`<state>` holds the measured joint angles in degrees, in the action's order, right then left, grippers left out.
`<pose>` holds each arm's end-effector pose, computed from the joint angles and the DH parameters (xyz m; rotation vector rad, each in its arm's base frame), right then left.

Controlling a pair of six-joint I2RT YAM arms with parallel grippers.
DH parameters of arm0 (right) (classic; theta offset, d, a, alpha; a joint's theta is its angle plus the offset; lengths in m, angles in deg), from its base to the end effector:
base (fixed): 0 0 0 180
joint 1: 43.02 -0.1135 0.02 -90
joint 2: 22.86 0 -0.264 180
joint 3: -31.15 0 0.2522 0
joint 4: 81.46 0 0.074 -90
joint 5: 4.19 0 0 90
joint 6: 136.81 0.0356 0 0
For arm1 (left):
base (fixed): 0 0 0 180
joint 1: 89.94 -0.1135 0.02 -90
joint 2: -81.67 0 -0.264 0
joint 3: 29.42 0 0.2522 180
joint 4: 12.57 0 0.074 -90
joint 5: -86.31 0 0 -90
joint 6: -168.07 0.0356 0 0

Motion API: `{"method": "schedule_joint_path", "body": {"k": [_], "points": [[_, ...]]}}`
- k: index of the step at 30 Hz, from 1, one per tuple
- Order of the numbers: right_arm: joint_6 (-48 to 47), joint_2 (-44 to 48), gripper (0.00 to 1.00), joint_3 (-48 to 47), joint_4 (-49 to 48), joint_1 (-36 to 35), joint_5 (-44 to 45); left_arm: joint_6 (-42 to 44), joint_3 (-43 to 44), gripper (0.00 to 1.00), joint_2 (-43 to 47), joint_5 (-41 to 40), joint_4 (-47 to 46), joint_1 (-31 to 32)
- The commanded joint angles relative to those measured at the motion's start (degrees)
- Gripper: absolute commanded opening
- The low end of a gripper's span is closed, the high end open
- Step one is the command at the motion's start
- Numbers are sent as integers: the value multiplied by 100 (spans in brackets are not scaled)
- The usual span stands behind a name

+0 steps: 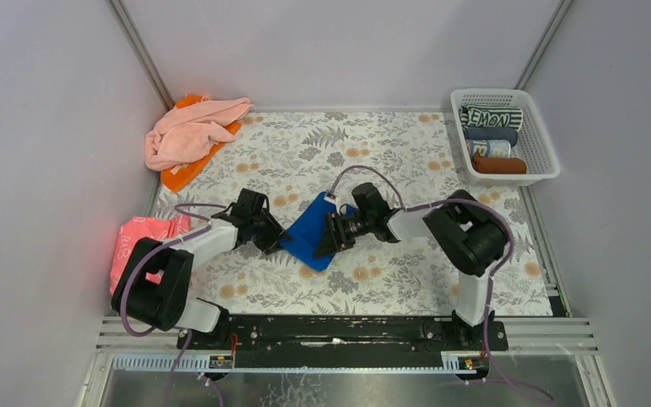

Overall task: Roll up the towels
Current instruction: Roll the towel at the center of the board.

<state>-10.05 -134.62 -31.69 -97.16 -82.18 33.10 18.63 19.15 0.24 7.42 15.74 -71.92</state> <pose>0.2640 0.2515 0.1162 -0.6743 2.3225 1.6892 0.2309 -0.0823 0.1423 -0.9226 2.6377 -0.6612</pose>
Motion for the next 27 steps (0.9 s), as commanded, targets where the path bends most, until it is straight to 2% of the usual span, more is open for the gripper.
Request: {"method": "schedule_joint_path", "body": {"k": [1, 3, 5, 10, 16, 21, 27], "points": [[-1508, 942, 63, -286, 2113, -49, 1186, 185, -108, 36, -184, -400, 127, 26], [-1854, 1354, 71, -373, 2599, -126, 1706, 195, -93, 36, -200, -399, 132, 30], [-2231, 1787, 75, -478, 3015, -347, 2360, 204, -70, 36, -207, -400, 155, 47], [-3085, 2259, 75, -837, 3601, -1386, 4188, 188, -22, 36, -266, -391, 163, 72], [-3573, 1974, 72, -1168, 3635, -2410, 5603, 178, -27, 36, -289, -392, 164, 83], [-3837, 1459, 71, -1383, 3646, -2811, 6248, 163, -1, 37, -291, -381, 163, 92], [-4032, 911, 70, -1332, 3409, -2928, 6447, 156, -30, 37, -273, -381, 168, 87]]}}
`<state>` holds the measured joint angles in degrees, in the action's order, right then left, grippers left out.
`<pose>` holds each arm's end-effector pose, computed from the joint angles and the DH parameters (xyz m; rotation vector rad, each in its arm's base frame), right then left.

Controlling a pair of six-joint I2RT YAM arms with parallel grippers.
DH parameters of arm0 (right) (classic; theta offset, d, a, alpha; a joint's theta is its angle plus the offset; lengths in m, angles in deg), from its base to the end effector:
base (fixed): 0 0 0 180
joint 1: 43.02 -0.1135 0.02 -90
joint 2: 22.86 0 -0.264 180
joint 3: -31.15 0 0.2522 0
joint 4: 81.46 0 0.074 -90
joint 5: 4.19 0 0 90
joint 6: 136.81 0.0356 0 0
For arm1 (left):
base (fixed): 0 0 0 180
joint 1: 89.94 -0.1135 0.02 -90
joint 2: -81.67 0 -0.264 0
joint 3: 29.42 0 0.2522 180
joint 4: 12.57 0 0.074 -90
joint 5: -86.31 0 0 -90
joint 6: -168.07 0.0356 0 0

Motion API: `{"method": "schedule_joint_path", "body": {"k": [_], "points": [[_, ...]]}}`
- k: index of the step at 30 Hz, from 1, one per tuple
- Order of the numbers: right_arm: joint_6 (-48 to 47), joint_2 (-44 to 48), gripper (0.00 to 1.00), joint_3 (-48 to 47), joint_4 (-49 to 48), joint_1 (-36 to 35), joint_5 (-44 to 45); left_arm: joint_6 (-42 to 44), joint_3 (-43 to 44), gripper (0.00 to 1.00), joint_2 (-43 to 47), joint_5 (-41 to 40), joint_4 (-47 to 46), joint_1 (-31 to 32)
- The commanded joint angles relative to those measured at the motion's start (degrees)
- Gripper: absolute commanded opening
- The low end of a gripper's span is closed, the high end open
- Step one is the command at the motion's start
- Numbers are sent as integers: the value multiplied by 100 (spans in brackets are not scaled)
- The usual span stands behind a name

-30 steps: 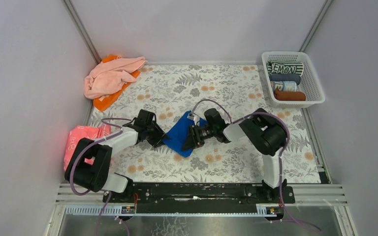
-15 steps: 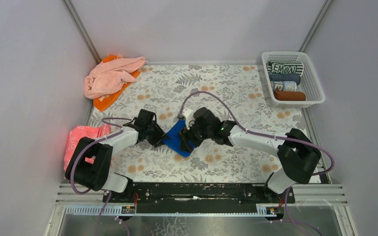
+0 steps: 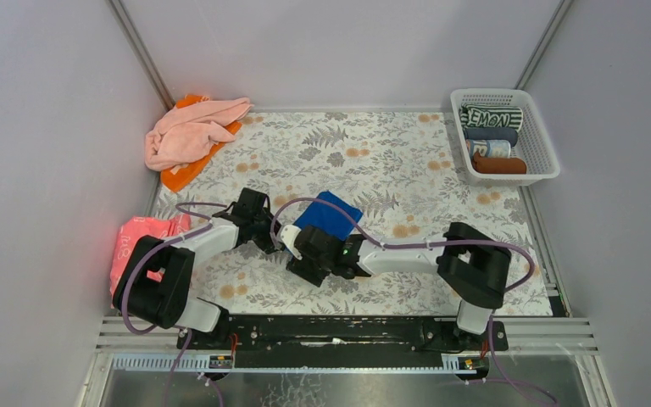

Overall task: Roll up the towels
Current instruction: Roll the towel at the center of the board.

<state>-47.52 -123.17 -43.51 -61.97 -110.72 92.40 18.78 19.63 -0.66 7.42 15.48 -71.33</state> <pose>0.1448 0.3424 0.1865 -1.2987 2.0118 0.4304 0.2327 -0.0856 0.1412 -0.9072 2.6473 -0.6610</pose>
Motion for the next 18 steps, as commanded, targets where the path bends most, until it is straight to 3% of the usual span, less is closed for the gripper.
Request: {"method": "schedule_joint_path", "body": {"k": [1, 7, 11, 15, 18], "points": [[-327, -318, 70, -150, -103, -83, 586, 137, -89, 38, -172, -379, 192, 29], [-497, -678, 67, -76, -55, -94, 841, 135, -110, 39, -94, -376, 190, 29], [-574, -884, 59, -50, 75, -90, 880, 152, -69, 41, -51, -422, 255, 29], [-568, -870, 36, 57, 180, -19, 525, 154, 0, 45, 112, -511, 385, 22], [-482, -675, 16, 140, 182, 221, -293, 167, 69, 52, 423, -605, 589, 24]]}}
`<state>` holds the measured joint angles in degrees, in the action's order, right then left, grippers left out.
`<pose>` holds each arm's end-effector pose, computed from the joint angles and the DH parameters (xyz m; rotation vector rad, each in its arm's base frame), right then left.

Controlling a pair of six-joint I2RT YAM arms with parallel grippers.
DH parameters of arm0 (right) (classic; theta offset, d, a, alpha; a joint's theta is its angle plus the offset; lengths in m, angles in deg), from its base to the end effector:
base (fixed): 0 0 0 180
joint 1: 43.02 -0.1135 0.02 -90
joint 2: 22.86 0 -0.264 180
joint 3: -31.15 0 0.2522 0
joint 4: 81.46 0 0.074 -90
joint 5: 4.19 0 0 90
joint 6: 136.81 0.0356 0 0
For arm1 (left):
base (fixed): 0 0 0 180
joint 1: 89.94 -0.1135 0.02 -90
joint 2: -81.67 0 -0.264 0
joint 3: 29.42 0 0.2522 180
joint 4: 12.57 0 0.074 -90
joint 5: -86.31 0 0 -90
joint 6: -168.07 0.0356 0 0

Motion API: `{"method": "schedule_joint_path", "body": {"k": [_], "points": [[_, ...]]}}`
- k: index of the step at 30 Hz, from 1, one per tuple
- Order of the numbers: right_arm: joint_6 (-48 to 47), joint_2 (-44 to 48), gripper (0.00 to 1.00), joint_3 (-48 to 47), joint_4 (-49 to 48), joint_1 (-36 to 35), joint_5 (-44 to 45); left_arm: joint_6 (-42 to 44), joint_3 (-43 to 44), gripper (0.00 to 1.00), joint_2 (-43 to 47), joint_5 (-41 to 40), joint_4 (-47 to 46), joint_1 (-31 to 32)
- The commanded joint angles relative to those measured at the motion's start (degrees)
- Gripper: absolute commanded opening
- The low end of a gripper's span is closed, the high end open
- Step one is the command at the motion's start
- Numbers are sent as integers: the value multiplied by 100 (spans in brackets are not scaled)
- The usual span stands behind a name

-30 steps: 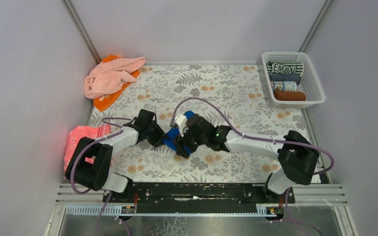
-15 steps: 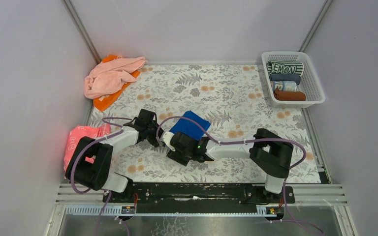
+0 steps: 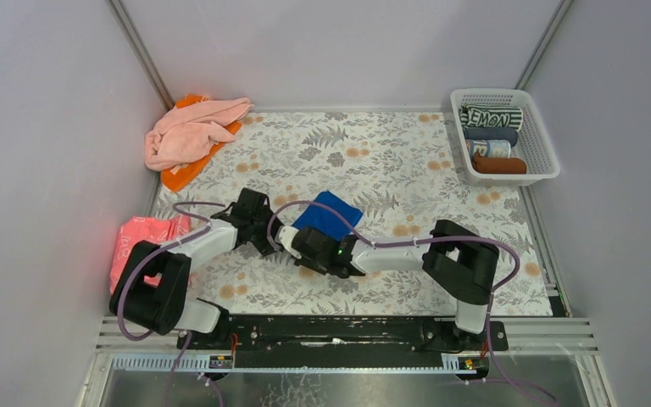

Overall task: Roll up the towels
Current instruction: Roll the towel at the center of the board.

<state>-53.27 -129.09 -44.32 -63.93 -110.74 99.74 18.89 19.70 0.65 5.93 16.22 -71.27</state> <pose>0.1530 0.3509 0.1570 -1.3521 1.9729 0.2126 0.2314 -0.0845 0.1459 -0.9041 2.6266 -0.6381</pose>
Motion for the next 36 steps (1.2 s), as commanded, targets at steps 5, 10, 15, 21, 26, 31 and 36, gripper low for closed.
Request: {"method": "schedule_joint_path", "body": {"k": [5, 10, 15, 21, 26, 31, 36], "points": [[497, 291, 0, 340, 47, 969, -3495, 228, 122, 68, 1231, -769, 1015, 22], [1120, 96, 0, 344, -471, 1689, -5633, 231, -26, 74, 1883, -637, 1178, 21], [2244, -449, 0, 538, -1655, 2291, -7264, 131, -227, 78, 2067, -264, 956, 65], [3587, -941, 1, 938, -2961, 2817, -7769, 34, -203, 78, 1628, 9, 458, 238], [3739, -1229, 3, 855, -2853, 3006, -7763, -15, -193, 76, 1082, 39, 19, 315], [3792, -1250, 7, 825, -2723, 3128, -7589, -5, -70, 73, 438, -36, -240, 400], [3151, -869, 17, 603, -1672, 3134, -6899, 12, -110, 66, 71, -280, -178, 403]]}}
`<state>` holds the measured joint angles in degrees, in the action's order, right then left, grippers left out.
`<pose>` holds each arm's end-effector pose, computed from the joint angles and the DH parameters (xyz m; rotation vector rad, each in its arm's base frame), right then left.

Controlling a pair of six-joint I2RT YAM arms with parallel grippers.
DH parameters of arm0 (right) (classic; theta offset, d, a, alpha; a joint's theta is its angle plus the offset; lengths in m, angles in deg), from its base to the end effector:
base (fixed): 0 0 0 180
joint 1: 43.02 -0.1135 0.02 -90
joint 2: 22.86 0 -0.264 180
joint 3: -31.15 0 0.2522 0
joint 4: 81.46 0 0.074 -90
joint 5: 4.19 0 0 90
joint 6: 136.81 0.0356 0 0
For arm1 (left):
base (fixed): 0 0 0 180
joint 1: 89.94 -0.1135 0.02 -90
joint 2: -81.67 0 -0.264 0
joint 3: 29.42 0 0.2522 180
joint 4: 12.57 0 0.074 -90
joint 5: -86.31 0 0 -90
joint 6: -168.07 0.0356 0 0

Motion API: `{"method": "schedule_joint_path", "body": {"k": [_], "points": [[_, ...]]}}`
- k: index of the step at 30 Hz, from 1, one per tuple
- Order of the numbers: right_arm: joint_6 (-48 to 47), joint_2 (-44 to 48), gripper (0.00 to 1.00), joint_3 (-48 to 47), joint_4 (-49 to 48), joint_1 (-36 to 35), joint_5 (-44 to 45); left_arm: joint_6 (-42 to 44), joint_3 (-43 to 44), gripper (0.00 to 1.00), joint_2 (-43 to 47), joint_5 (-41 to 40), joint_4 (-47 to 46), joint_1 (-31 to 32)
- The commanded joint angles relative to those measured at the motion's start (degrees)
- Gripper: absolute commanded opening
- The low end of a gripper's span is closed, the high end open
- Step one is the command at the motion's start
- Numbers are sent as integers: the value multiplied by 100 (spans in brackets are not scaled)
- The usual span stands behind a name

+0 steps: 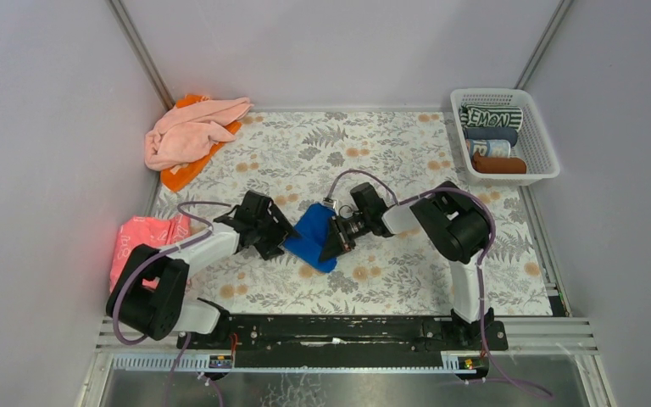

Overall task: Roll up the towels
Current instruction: Roll the towel at the center of the board.

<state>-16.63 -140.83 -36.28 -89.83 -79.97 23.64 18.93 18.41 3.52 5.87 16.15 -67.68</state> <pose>0.2778 0.2483 0.0911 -0.7875 2.3737 1.8061 0.2195 -0.0962 0.1510 -0.8125 2.6387 -0.6735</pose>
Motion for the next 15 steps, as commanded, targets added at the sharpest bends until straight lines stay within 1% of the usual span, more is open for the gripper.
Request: {"method": "schedule_joint_path", "body": {"k": [1, 3, 5, 6, 8, 12, 15], "points": [[-633, 421, 22, -230, 1112, 47, 853, 7, 13, 65, -254, -349, -132, 40], [-821, 697, 30, -257, 1378, 33, 1124, 15, 13, 62, -324, -479, -23, 41], [-1109, 1023, 41, -290, 1699, -40, 1545, 24, 6, 58, -363, -561, 36, 42], [-1296, 1182, 45, -325, 1899, -107, 1816, 25, 4, 57, -381, -600, 50, 41], [-1712, 1525, 53, -427, 2375, -328, 2564, 27, 24, 52, -418, -635, 91, 41], [-2312, 2186, 65, -468, 2825, -895, 4044, 33, 73, 45, -455, -647, 168, 43], [-2694, 2642, 68, -369, 2859, -1369, 5075, 34, 76, 43, -422, -658, 217, 42]]}}
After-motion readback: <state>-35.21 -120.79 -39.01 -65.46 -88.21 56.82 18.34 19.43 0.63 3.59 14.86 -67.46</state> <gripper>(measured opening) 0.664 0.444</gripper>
